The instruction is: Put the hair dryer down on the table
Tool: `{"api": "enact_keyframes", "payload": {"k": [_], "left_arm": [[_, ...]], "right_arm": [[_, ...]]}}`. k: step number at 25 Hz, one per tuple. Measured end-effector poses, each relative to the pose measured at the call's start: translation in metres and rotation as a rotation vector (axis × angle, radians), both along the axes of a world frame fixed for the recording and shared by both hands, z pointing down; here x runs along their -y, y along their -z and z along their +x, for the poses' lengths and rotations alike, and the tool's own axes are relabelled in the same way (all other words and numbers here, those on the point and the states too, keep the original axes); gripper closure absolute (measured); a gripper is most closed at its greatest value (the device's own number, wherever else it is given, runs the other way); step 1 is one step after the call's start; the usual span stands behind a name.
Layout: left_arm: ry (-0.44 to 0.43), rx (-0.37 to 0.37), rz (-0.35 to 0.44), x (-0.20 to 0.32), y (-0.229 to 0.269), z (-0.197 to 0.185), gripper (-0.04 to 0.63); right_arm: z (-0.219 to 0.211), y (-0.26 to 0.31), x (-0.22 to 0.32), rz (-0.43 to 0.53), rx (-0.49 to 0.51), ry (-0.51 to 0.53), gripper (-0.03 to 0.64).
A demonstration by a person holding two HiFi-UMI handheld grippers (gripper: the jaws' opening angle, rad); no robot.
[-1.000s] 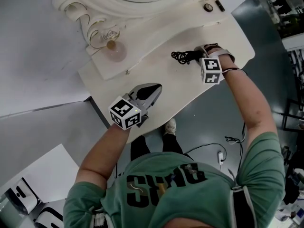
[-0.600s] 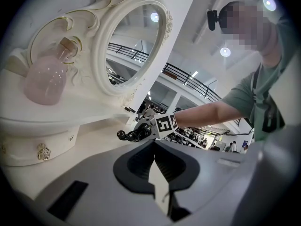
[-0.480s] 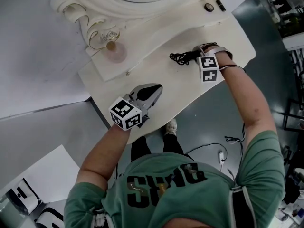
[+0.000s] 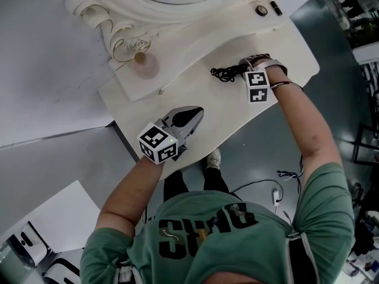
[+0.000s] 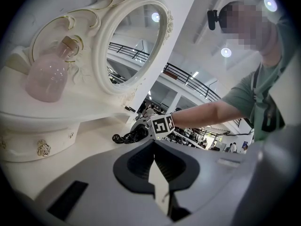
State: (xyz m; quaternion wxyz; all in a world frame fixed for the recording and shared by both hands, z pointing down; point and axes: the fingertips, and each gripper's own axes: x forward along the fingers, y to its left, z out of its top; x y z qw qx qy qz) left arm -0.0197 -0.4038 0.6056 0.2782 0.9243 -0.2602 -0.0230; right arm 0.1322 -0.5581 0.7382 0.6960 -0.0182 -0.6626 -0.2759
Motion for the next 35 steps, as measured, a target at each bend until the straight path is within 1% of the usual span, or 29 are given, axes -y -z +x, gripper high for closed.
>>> {"api": "enact_keyframes", "payload": {"k": [2, 3, 4, 6, 8, 10, 12, 15, 19, 22, 24, 28, 32, 34, 35], "left_arm": [[0.002, 0.003, 0.000, -0.001, 0.001, -0.001, 0.586], [0.005, 0.004, 0.001, -0.001, 0.002, -0.002, 0.586], [0.008, 0.006, 0.000, -0.002, 0.004, -0.004, 0.586], [0.013, 0.009, 0.000, -0.003, 0.008, -0.007, 0.586], [0.018, 0.013, -0.001, -0.005, 0.014, -0.011, 0.586], [0.023, 0.018, -0.002, -0.009, 0.021, -0.015, 0.586], [0.029, 0.016, 0.001, -0.013, 0.032, -0.018, 0.586], [0.039, 0.013, 0.014, -0.015, 0.054, -0.022, 0.586], [0.062, 0.015, 0.045, -0.014, 0.091, -0.030, 0.586], [0.091, 0.009, 0.072, -0.018, 0.122, -0.039, 0.586], [0.104, 0.007, 0.100, -0.022, 0.143, -0.044, 0.586], [0.123, 0.002, 0.153, -0.034, 0.180, -0.052, 0.586], [0.132, 0.009, 0.187, -0.055, 0.202, -0.056, 0.586], [0.132, 0.009, 0.199, -0.064, 0.210, -0.056, 0.586], [0.130, 0.010, 0.206, -0.067, 0.213, -0.056, 0.586]], "right_arm": [[0.000, 0.001, 0.000, -0.008, 0.014, -0.018, 0.432], [-0.001, 0.002, -0.001, -0.012, 0.023, -0.025, 0.405], [-0.002, 0.005, -0.002, -0.016, 0.035, -0.033, 0.362], [-0.004, 0.013, -0.004, -0.023, 0.068, -0.053, 0.330], [-0.007, 0.026, -0.007, -0.025, 0.110, -0.082, 0.322], [-0.011, 0.044, -0.012, -0.023, 0.182, -0.130, 0.322], [-0.016, 0.069, -0.020, -0.032, 0.298, -0.212, 0.322], [-0.019, 0.112, -0.035, -0.062, 0.511, -0.375, 0.325], [-0.018, 0.176, -0.056, -0.127, 0.862, -0.600, 0.358], [-0.013, 0.221, -0.083, -0.185, 1.104, -0.737, 0.419], [-0.010, 0.248, -0.104, -0.204, 1.240, -0.795, 0.455], [-0.002, 0.292, -0.146, -0.191, 1.451, -0.863, 0.520], [0.011, 0.320, -0.183, -0.175, 1.654, -0.960, 0.576], [0.018, 0.331, -0.196, -0.152, 1.719, -0.987, 0.596], [0.020, 0.336, -0.201, -0.135, 1.736, -0.989, 0.605]]}}
